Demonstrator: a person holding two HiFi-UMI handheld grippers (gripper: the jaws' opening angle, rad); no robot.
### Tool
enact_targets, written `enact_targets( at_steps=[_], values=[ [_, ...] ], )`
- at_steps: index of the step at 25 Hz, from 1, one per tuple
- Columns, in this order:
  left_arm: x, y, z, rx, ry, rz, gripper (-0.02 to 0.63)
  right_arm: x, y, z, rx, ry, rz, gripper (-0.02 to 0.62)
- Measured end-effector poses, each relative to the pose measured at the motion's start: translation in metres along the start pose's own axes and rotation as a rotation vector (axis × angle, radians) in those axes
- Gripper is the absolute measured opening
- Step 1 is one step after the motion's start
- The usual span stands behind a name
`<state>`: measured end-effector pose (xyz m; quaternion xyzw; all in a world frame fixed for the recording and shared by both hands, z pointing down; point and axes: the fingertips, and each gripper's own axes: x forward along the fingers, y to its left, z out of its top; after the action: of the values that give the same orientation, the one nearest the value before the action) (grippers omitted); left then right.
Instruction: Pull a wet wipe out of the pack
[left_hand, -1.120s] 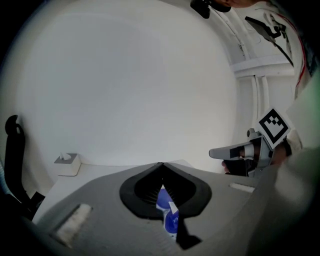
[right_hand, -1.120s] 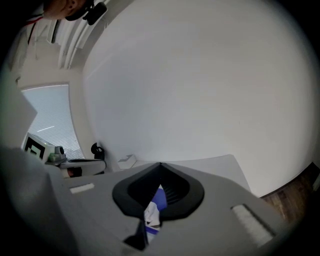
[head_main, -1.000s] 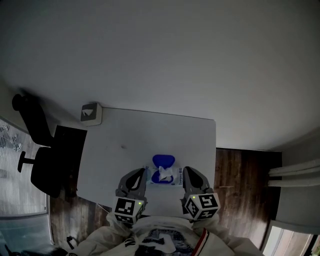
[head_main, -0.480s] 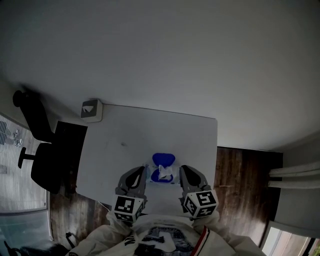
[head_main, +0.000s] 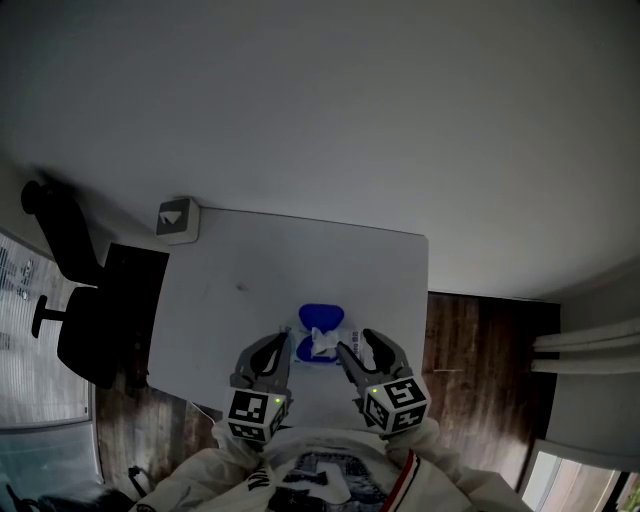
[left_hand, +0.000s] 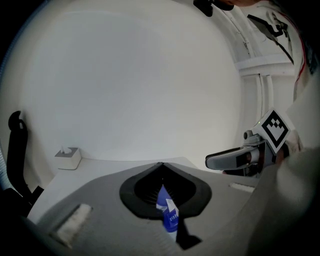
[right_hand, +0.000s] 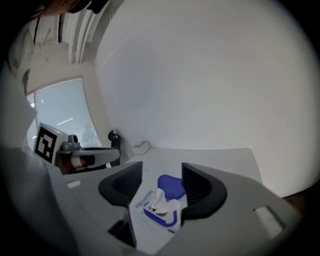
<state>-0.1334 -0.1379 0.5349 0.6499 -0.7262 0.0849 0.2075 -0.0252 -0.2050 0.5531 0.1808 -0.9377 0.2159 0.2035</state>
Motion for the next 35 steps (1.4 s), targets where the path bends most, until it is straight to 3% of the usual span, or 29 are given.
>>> enact_targets(
  at_steps=[2,11,14,21,28,35],
  values=[
    [0.001,-0.001,-0.004,-0.003,0.01,-0.003,0.003,0.001,0.0,-0.004,0.006,0.005,0.041,0.316],
    [-0.002,-0.001,-0.002,-0.002,0.002,0.0,0.003,0.01,-0.01,-0.029,-0.093,0.089,0.098,0.525],
    [-0.003,0.001,-0.003,-0.005,0.002,0.008,0.003,0.017,-0.009,-0.041,-0.15,0.139,0.122,0.557],
    [-0.01,0.007,-0.005,-0.013,0.003,0.03,0.002,0.037,-0.009,-0.071,-0.348,0.3,0.196,0.557],
    [-0.015,0.011,-0.01,-0.04,0.001,0.051,0.003,0.052,-0.011,-0.099,-0.43,0.422,0.218,0.521],
    [-0.019,0.015,-0.015,-0.052,0.008,0.068,0.002,0.067,-0.012,-0.122,-0.534,0.496,0.205,0.389]
  ],
)
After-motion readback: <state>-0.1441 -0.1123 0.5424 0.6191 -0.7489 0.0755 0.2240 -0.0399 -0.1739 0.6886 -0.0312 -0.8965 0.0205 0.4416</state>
